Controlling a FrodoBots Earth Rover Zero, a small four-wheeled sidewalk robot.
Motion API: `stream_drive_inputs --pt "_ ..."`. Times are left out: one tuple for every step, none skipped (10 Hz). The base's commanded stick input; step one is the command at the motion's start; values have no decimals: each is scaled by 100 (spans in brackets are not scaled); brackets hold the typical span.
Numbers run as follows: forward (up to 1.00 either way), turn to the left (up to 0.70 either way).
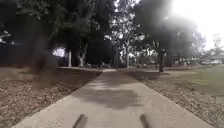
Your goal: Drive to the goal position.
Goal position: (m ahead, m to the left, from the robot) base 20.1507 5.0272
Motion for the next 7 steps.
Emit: stream_drive_inputs --pt "70 16" --pt "70 2" --pt "70 0" --pt "70 0" --pt "70 0" --pt "70 0" --pt "70 0"
